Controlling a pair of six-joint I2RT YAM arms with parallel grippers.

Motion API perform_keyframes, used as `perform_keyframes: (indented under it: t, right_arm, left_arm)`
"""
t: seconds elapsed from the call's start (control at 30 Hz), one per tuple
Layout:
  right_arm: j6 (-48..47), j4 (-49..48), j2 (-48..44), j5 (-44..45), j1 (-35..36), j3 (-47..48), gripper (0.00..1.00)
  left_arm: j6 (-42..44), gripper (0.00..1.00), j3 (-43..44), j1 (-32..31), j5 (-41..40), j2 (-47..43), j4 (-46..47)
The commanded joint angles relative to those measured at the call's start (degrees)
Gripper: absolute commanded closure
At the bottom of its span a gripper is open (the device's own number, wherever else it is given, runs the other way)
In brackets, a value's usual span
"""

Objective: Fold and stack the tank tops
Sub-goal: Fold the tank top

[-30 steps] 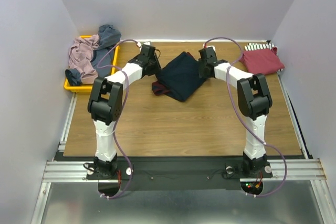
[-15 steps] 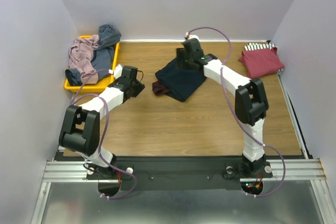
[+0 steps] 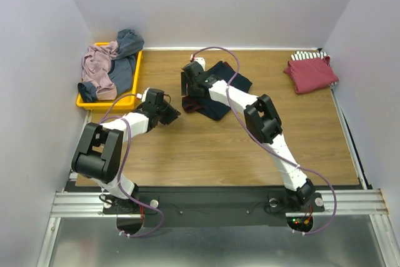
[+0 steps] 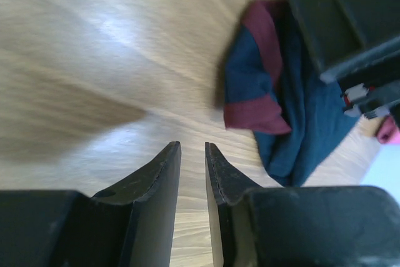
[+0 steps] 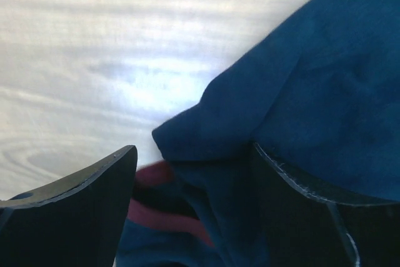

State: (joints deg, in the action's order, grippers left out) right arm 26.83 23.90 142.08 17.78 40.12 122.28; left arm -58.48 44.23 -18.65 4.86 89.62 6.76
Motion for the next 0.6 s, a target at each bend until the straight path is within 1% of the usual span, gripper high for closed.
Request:
perform_keyframes:
  t: [0.0, 0.13, 0.27, 0.33, 0.4, 0.47, 0.5, 0.53, 0.57]
  right_arm:
    - [2.17, 0.62, 1.35, 6.12, -0.74, 4.81, 0.21]
    - [2.87, 0.53, 2.50, 7.53, -0.57, 5.95, 0.22]
    - [3.05, -0.17, 3.64, 7.53, -0.57, 6.39, 0.27]
    - [2.88, -0.17, 4.43, 7.36, -0.57, 7.71, 0.31]
    - [2.97, -0.17, 5.31, 7.18, -0.57, 8.32, 0.32]
    - [3.05, -0.26, 5.84, 6.92, -0.66, 8.68, 0.40]
    - [3.05, -0.17, 5.93, 6.74, -0.48, 8.59, 0.54]
    - [3.23, -0.26, 5.75, 6.74, -0.57, 8.24, 0.60]
    - [3.32, -0.34, 5.14, 6.91, -0.57, 7.80, 0.68]
  left_arm:
    - [1.17, 0.66, -1.42, -0.50, 2.96, 0.37, 4.75]
    - [1.35, 0.66, -1.51, -0.94, 2.79, 0.99, 4.84]
    - [1.44, 0.66, -0.90, -1.47, 1.21, 0.99, 4.66]
    - [1.44, 0.66, 0.07, -1.56, 1.20, 1.87, 4.31]
    - [1.35, 0.66, 1.03, -1.65, 0.59, 2.83, 4.31]
    - [0.91, 0.64, 1.56, -1.65, 0.15, 3.36, 4.48]
    - [0.82, 0.63, 1.74, -1.65, 0.06, 3.80, 4.75]
    - [0.73, 0.61, 2.00, -1.65, -0.29, 4.06, 4.92]
    - [0.47, 0.60, 2.09, -1.65, -0.47, 4.42, 5.53]
